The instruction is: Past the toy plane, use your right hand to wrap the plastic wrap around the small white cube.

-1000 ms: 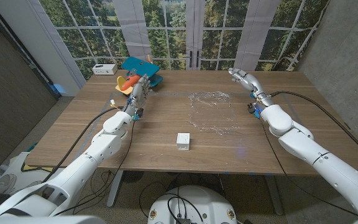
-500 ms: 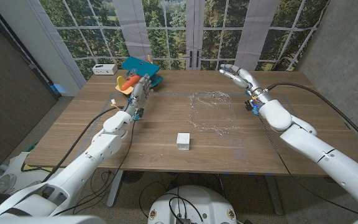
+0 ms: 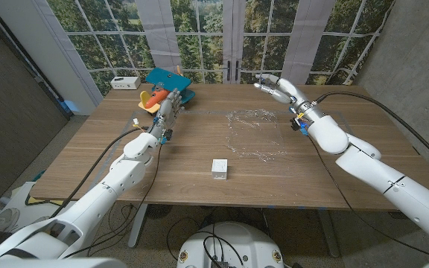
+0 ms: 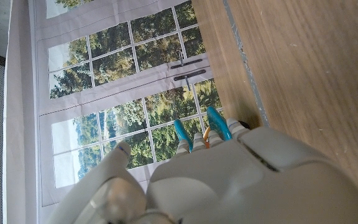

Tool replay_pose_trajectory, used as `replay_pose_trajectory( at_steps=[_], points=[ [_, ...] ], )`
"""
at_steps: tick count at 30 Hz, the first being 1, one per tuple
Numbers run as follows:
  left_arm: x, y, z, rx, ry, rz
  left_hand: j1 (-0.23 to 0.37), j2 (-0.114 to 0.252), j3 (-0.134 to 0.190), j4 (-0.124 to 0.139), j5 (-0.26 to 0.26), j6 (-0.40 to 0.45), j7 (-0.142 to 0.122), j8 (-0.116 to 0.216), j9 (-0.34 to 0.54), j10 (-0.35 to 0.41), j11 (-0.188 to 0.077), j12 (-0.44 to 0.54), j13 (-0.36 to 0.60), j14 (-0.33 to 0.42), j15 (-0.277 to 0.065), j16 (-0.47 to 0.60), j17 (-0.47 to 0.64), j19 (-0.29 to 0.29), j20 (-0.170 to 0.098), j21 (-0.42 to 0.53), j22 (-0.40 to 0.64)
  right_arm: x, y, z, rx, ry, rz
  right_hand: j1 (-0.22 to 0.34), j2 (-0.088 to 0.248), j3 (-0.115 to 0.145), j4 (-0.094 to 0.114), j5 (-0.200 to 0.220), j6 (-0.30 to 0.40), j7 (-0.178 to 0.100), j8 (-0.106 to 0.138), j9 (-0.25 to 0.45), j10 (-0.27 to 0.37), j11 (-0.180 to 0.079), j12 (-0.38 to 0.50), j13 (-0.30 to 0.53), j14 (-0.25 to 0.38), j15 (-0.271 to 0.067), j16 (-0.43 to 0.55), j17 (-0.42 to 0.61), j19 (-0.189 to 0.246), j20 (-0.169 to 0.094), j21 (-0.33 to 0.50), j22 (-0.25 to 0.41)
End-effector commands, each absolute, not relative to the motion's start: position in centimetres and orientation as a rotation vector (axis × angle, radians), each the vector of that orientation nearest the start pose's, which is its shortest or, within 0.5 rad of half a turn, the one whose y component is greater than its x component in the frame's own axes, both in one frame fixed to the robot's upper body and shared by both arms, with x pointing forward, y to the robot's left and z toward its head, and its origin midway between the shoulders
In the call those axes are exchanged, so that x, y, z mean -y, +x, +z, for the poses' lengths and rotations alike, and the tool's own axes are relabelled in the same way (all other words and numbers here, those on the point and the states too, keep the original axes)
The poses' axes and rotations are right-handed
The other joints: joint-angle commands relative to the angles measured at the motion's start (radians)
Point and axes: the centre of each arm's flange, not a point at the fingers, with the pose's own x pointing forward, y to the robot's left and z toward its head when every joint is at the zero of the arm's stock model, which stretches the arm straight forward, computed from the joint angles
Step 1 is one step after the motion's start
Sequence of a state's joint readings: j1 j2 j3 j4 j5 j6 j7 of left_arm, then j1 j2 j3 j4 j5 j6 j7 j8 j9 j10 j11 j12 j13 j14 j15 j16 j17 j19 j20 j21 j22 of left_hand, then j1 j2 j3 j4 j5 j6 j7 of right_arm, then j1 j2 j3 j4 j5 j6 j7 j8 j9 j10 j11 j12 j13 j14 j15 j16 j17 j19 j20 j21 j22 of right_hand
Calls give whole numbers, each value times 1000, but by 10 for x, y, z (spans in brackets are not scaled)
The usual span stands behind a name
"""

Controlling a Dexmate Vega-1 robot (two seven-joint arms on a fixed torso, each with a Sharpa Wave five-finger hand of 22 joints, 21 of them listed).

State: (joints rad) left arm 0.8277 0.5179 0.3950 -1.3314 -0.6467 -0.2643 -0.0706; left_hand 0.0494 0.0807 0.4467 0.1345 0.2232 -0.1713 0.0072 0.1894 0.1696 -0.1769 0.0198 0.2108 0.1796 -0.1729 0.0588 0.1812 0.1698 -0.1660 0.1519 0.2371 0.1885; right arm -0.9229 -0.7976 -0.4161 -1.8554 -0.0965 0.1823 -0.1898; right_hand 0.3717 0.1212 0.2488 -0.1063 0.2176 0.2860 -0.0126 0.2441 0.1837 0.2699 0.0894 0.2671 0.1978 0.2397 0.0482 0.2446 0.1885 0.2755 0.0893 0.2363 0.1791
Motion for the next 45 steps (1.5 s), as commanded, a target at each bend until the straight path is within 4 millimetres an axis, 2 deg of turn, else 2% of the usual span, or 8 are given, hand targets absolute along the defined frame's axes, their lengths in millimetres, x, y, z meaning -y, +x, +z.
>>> replay_pose_trajectory(
  at_steps=[1,25,45],
  points=[
    [-272,649,-22,590,-14,-285,5,18,2,-5,5,-154,-2,6,5,-175,4,2,1,-179,3,2,2,0,2,1,3,197,517,60,1016,-960,166,14,-1,0,-8,-2,9,-5,2,5,11,-4,4,1,9,-1,5,3,6,-1,5,4],
    [-270,649,-23,584,-17,-296,6,17,-1,-5,6,-149,-1,2,6,-174,8,-2,1,-179,4,0,2,3,1,-1,3,161,490,65,1106,-1129,225,13,-4,3,-11,-4,25,-8,0,5,25,-11,0,2,11,-13,-2,4,9,-1,2,3],
    [-268,645,-25,584,-9,-310,6,17,-2,-5,6,-146,0,0,6,-172,4,-5,1,-178,3,-1,2,3,3,-3,3,141,473,57,1136,-1229,292,12,-6,7,-14,-5,43,-12,-2,5,43,-16,-2,2,15,-23,-7,5,12,0,-1,3]
  ],
)
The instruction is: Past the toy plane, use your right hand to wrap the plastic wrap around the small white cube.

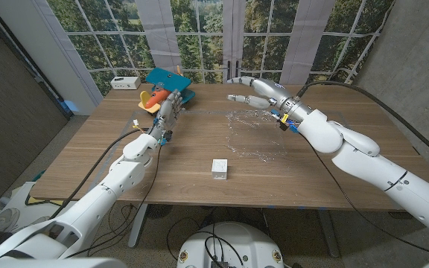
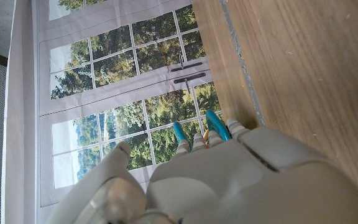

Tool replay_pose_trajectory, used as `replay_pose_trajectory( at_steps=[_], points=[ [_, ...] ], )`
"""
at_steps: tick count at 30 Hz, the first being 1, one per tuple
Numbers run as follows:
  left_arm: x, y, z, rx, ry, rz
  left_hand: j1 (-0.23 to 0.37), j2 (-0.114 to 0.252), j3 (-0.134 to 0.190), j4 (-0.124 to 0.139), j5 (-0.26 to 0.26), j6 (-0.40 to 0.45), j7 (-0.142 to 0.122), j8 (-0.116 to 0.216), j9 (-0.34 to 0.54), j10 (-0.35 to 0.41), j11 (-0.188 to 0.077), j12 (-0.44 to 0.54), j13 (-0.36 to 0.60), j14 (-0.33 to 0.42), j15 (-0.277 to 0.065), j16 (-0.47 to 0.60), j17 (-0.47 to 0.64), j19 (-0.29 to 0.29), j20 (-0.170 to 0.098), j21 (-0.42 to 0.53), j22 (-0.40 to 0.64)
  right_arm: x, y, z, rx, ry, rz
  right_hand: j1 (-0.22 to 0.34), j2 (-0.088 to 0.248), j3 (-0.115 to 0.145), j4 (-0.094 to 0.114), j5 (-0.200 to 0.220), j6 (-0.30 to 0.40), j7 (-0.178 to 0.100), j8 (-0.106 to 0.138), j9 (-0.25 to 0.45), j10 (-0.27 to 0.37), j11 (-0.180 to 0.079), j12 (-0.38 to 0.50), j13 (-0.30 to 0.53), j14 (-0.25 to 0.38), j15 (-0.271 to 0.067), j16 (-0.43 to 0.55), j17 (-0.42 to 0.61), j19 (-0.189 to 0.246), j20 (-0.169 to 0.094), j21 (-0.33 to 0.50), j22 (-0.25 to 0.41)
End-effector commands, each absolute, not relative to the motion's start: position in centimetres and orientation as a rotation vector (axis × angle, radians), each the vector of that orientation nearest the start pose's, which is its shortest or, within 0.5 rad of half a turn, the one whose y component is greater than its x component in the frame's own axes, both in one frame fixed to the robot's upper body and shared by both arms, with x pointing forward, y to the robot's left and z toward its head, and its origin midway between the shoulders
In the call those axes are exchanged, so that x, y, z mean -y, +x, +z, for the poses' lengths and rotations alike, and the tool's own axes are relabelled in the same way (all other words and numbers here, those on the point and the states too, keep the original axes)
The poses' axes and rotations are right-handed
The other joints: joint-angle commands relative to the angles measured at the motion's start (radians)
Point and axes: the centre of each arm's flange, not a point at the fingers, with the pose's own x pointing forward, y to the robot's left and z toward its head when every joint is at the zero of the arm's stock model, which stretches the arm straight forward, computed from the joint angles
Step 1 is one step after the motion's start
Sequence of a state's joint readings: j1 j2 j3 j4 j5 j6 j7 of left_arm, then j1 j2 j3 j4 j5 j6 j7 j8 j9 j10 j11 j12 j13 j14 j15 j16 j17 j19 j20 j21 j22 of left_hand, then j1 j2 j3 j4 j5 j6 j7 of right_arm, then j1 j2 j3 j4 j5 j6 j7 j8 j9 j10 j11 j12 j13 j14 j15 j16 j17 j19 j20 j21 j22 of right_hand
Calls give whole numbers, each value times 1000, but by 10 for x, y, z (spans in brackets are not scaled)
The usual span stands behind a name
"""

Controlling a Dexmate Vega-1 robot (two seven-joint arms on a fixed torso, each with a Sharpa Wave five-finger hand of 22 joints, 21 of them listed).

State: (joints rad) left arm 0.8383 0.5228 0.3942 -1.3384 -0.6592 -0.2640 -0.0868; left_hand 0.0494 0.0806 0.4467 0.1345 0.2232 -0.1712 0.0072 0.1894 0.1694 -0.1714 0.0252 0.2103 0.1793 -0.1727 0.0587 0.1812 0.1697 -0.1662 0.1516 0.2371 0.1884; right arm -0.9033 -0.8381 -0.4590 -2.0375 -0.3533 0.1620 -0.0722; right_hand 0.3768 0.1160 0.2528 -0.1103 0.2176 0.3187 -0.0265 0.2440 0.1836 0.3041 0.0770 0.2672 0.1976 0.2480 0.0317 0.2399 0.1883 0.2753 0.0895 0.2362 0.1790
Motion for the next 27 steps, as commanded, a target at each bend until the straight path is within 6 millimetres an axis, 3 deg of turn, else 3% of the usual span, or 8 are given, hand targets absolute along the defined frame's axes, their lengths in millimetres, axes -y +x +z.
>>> replay_pose_trajectory(
  at_steps=[1,27],
  points=[
    [-268,644,-25,584,-8,-313,6,17,-3,-5,6,-142,1,1,6,-177,-1,-4,2,-178,2,-1,2,3,3,-3,3,140,473,56,1131,-1235,295,7,-1,3,-10,-5,10,1,-2,5,10,-3,-1,2,7,-7,-2,5,12,0,-1,3],
    [-269,634,-33,585,2,-329,6,17,-5,-6,7,-114,4,5,6,-171,0,-5,2,-171,0,0,2,10,2,-5,3,118,459,29,1067,-1375,383,3,-1,6,-11,-5,15,0,-8,6,12,-8,-8,2,6,-13,-8,6,14,4,-4,4]
  ],
)
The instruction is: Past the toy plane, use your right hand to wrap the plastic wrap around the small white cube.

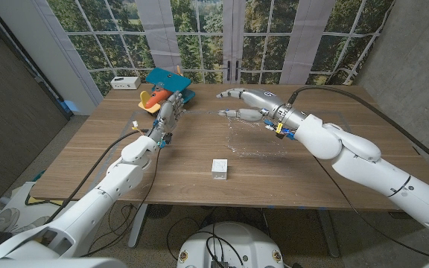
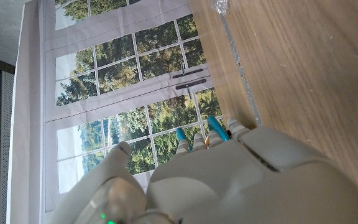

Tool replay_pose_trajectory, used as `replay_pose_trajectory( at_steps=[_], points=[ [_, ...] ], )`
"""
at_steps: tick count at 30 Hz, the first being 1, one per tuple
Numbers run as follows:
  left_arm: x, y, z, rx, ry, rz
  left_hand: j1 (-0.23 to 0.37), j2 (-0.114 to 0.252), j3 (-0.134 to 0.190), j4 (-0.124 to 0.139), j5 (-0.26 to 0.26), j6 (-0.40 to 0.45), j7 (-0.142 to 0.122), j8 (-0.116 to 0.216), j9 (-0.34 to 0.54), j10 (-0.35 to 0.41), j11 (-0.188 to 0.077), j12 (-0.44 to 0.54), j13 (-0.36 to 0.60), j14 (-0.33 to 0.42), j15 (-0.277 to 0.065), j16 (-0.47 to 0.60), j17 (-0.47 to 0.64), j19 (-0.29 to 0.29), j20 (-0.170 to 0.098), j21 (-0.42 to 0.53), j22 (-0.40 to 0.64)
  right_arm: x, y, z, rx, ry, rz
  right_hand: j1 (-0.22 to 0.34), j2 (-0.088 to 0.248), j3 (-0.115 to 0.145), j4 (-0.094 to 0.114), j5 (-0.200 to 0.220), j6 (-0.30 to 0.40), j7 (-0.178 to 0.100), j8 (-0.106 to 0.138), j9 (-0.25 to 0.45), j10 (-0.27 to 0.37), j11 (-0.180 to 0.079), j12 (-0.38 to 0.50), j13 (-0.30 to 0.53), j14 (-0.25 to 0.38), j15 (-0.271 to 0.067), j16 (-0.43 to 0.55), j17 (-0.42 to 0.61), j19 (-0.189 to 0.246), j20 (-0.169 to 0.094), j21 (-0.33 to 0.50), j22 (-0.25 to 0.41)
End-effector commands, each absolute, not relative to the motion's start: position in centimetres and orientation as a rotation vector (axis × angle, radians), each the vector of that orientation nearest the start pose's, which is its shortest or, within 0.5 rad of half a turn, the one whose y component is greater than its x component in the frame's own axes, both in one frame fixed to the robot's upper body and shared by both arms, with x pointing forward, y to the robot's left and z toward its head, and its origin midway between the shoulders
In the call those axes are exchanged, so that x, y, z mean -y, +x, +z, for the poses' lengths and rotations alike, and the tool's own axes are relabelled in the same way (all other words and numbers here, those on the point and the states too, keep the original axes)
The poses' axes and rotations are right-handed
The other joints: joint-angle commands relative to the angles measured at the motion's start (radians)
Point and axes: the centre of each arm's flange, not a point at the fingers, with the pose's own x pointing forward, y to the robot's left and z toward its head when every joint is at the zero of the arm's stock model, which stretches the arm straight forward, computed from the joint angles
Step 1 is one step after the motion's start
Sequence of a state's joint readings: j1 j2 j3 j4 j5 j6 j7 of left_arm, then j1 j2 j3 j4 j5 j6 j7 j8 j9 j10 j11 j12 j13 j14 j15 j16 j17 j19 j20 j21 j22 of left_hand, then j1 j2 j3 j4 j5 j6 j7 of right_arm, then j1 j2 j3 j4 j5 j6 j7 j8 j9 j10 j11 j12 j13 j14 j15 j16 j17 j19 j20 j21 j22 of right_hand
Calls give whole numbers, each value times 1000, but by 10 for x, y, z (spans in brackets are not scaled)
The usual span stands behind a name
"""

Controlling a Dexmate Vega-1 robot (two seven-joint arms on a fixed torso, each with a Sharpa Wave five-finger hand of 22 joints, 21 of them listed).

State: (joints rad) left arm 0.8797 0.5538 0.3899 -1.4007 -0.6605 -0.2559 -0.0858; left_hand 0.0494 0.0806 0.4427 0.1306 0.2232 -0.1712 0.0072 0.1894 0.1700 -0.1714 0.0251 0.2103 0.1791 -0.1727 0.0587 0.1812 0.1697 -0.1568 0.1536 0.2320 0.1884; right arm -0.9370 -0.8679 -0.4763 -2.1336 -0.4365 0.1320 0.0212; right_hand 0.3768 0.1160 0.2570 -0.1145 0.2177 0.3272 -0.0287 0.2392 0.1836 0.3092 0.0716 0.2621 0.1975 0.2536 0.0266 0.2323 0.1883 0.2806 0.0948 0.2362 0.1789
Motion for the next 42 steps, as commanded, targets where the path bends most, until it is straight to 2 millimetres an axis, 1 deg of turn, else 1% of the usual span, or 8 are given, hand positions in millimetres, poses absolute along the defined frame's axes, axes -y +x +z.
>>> replay_pose_trajectory(
  at_steps=[1,3,8,14,16,26,28,42],
  points=[
    [-270,634,-33,586,1,-329,7,17,-1,-2,7,-113,4,4,6,-171,0,-5,2,-172,0,0,2,0,0,0,3,117,460,28,1056,-1393,384,3,-1,2,-6,-5,7,3,-3,6,7,-3,-4,2,1,-7,0,5,9,-2,-4,4],
    [-271,634,-34,587,-3,-327,7,17,-1,-2,7,-113,4,4,6,-169,-7,-5,2,-172,1,-1,2,1,0,0,3,115,461,27,1045,-1398,387,4,-1,2,-7,-5,8,3,-4,6,7,-4,-4,2,2,-8,-1,5,9,-2,-4,4],
    [-273,634,-34,588,-3,-327,7,17,-2,-2,7,-112,6,3,6,-166,-10,-4,2,-171,0,0,2,0,1,-1,3,111,461,24,1038,-1419,394,4,-2,4,-8,-4,10,3,-5,6,19,-1,-2,3,9,-9,1,5,13,0,-4,4],
    [-274,634,-34,589,-5,-328,7,17,-2,-2,7,-112,8,2,6,-165,-9,-5,2,-170,-2,0,2,1,1,-1,3,106,464,18,1021,-1436,409,4,-2,5,-9,-4,10,3,-7,6,21,-3,-3,3,13,-11,1,5,14,1,-4,4],
    [-275,634,-34,589,-6,-328,7,17,-2,-2,7,-112,8,1,6,-164,-3,-5,2,-169,-2,0,2,1,1,-1,3,105,464,17,1019,-1446,410,5,-1,6,-9,-4,10,4,-8,6,21,-3,-4,3,14,-11,0,5,15,1,-4,4],
    [-275,633,-32,599,-12,-335,7,16,-3,-3,7,-113,9,-1,6,-161,-2,-5,2,-167,-2,0,2,4,2,-1,3,100,464,5,982,-1457,449,5,-3,7,-11,-4,7,2,-12,6,20,-4,-7,3,12,-11,-3,5,18,1,-4,4],
    [-276,633,-32,599,-14,-336,7,16,-3,-3,7,-113,9,-1,6,-161,-2,-5,2,-167,-2,0,2,3,2,-2,3,99,463,3,980,-1465,446,4,-5,7,-11,-4,6,2,-13,6,20,-1,-8,3,12,-11,-3,6,17,3,-5,4],
    [-276,628,-35,599,-10,-338,7,16,-5,-3,8,-112,10,-2,6,-159,2,-6,2,-166,-1,-1,2,5,2,-3,3,93,463,-14,948,-1514,459,0,-12,5,-12,-4,3,1,-17,7,16,-5,-14,4,10,-12,-6,6,17,5,-7,4]
  ],
)
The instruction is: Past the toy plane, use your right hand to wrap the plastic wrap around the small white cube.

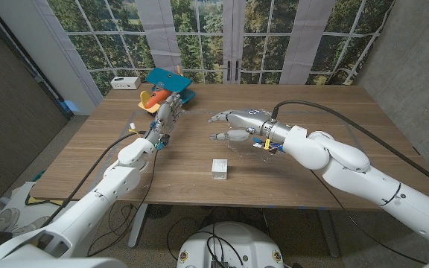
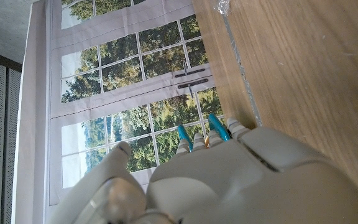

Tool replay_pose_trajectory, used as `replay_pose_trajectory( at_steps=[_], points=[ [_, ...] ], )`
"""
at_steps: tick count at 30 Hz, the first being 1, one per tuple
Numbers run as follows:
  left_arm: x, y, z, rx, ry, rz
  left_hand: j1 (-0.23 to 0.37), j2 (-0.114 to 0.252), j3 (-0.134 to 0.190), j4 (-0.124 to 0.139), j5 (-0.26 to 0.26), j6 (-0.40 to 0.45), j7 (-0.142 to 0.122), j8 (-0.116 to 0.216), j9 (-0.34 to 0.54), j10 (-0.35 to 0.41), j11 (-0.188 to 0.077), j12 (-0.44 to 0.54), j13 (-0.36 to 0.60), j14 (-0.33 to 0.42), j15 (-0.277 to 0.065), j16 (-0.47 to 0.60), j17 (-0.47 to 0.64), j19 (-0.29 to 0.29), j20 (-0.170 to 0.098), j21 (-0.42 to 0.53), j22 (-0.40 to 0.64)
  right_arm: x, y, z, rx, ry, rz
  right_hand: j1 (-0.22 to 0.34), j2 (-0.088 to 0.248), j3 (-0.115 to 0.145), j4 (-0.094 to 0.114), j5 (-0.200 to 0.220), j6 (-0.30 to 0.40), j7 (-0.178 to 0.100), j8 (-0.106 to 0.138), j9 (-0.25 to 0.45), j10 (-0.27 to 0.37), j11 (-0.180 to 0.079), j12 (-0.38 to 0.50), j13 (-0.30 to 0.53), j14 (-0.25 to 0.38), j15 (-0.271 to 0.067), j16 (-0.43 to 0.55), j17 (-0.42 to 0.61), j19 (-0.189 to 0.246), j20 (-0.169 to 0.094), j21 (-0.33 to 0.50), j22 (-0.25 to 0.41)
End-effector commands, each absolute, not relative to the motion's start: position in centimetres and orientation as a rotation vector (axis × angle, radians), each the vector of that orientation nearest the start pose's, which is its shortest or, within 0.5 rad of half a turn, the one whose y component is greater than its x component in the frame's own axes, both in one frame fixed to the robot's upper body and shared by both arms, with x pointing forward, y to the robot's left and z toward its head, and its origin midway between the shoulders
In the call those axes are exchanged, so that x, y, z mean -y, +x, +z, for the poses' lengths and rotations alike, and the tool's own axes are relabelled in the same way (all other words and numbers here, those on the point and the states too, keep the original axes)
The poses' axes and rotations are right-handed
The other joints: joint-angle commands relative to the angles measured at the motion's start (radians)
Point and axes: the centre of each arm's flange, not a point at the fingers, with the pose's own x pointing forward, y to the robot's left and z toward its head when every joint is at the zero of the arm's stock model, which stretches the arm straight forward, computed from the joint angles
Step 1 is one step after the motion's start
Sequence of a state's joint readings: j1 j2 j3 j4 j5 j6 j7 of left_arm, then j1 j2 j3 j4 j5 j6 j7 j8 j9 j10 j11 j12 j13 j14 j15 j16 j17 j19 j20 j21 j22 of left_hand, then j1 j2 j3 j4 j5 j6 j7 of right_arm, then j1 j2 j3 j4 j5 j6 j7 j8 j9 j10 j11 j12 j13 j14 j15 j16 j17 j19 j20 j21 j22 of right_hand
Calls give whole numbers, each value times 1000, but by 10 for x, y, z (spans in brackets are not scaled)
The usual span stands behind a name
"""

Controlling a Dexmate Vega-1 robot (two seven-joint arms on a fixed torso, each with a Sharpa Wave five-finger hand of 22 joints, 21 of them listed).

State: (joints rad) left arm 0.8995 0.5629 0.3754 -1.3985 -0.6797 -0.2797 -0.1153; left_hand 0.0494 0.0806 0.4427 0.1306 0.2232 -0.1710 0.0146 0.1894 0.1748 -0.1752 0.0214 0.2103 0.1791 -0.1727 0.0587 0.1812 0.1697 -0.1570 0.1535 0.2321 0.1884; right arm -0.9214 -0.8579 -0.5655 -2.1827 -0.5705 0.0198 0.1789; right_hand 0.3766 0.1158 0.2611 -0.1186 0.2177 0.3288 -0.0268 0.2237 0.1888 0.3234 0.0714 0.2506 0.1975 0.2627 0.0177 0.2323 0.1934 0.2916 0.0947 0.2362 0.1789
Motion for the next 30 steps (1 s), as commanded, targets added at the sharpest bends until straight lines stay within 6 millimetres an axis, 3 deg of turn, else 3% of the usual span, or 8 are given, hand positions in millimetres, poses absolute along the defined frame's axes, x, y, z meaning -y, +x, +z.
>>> replay_pose_trajectory(
  at_steps=[1,20,30],
  points=[
    [-276,627,-36,599,-12,-340,7,16,-5,-3,8,-112,3,-2,1,-156,5,-6,2,-166,-1,-1,2,5,2,-3,3,93,462,-14,949,-1499,460,0,-12,1,-8,-4,1,-2,-2,1,1,-6,-3,4,1,-4,-7,1,6,5,-7,4],
    [-277,620,-40,597,-6,-347,8,16,-6,-3,8,-112,3,-4,1,-155,6,-7,2,-165,0,-1,2,6,2,-4,3,89,463,-35,865,-1535,454,3,-30,-2,-17,-5,-8,-7,-10,2,-11,-12,-13,5,-7,-6,-14,0,2,8,-11,5],
    [-278,618,-42,593,-10,-346,8,17,-6,-3,8,-111,4,-4,1,-155,3,-8,2,-166,-1,-2,2,6,3,-5,3,85,463,-44,832,-1560,472,19,-37,3,-29,-5,-60,-12,-31,3,-17,-15,-21,6,-11,-7,-20,-2,2,8,-14,5]
  ],
)
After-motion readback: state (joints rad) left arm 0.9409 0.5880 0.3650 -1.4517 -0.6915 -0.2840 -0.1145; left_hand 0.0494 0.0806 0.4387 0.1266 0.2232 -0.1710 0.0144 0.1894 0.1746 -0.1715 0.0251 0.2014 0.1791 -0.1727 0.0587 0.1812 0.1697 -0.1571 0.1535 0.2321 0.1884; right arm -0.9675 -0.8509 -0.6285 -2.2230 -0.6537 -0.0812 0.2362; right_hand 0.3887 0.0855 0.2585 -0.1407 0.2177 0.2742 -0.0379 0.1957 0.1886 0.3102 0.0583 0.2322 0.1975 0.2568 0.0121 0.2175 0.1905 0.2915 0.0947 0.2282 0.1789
